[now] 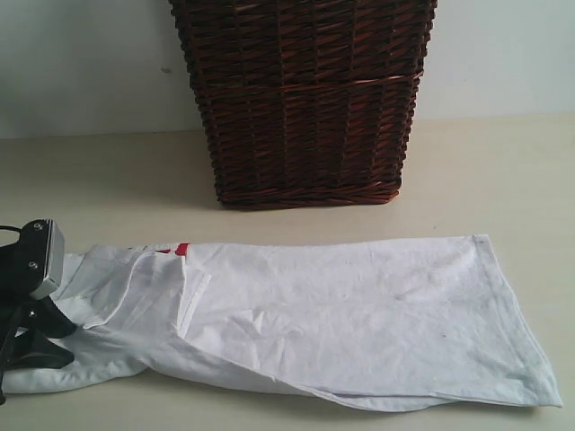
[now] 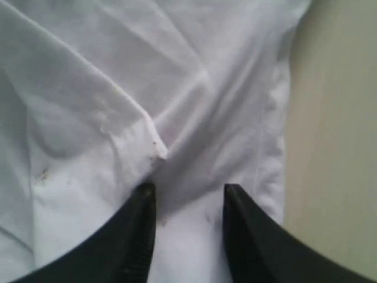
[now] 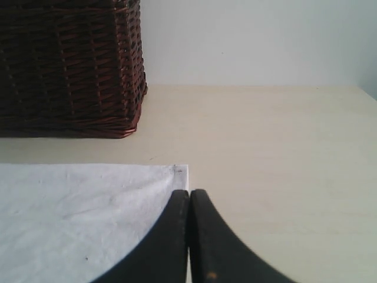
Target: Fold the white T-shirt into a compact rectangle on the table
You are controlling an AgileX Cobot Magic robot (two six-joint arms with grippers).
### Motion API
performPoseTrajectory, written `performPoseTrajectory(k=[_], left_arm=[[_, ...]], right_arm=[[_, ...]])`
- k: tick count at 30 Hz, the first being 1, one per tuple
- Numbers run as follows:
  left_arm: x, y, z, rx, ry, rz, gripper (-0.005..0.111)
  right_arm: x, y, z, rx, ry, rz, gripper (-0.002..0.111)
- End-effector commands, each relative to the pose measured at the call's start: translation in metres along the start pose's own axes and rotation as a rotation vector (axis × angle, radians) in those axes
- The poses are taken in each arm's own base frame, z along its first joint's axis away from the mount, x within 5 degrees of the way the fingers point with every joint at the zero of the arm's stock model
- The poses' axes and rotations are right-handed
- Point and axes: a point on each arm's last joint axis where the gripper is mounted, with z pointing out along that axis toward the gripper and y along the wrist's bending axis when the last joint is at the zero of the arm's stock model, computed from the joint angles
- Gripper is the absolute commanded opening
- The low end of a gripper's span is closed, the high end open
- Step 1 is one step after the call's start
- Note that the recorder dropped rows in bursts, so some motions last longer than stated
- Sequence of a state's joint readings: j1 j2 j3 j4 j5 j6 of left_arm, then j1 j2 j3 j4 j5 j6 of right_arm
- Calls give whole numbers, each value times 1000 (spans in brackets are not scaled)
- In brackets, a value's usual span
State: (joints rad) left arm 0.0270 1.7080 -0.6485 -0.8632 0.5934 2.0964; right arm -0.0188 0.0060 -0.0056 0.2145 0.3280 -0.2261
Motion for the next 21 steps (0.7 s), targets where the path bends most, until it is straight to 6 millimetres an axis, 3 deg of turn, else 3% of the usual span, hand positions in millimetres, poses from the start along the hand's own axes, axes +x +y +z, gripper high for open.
performPoseTrajectory(k=[1,8,21], left_arm=[[-6,-4,-7,24,-43,-8,40],[-14,1,-22,-53,-55,33,40],[-12,6,2,-48,-20,-11,40]], right_arm=[[1,0,0,7,-9,-8,0],[1,0,0,7,-9,-8,0],[1,0,0,7,-9,-8,0]])
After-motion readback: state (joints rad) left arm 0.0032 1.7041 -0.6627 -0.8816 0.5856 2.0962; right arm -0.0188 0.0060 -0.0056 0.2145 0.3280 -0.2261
